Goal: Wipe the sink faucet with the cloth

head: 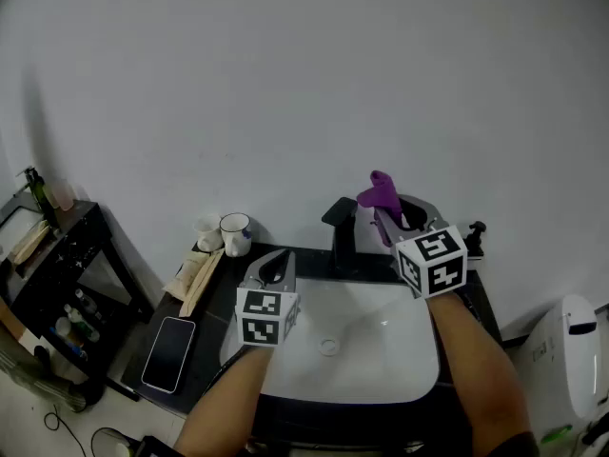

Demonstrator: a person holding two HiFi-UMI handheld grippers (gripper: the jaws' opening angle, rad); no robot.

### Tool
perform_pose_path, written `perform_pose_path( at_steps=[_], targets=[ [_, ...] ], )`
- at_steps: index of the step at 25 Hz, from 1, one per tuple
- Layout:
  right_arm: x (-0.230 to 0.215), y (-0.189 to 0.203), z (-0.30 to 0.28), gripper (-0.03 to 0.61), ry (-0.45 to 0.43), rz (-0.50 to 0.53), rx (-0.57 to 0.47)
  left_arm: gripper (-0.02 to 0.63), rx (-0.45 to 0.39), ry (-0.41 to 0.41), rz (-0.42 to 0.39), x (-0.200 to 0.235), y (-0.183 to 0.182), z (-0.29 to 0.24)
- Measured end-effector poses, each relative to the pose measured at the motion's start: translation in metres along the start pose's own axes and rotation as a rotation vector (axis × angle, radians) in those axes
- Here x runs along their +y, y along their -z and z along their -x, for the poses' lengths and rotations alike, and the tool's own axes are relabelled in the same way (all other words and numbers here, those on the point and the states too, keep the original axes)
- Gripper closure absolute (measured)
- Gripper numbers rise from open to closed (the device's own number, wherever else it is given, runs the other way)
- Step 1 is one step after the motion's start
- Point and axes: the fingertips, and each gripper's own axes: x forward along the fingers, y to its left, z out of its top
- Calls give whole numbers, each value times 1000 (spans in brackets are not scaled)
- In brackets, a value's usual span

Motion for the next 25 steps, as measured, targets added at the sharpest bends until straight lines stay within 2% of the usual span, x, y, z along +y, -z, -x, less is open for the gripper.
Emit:
perform_pose_path(
  at_steps=[3,6,10,15,19,25],
  targets=[
    [5,-13,-26,474,-96,37,75,597,0,11,-1,-1,-1,0],
    [10,-20,-49,476,-160,81,138,595,-36,29,4,-3,-7,1],
    [18,-23,-67,477,-216,183,205,597,-90,13,-47,0,-20,4],
    [32,-13,-85,479,-267,323,296,597,-149,38,-13,2,-32,9],
    [46,0,-94,482,-317,418,392,597,-157,55,-20,-1,-34,11],
    [61,11,-98,483,-392,474,483,597,-146,55,-58,-3,-32,10]
  ],
)
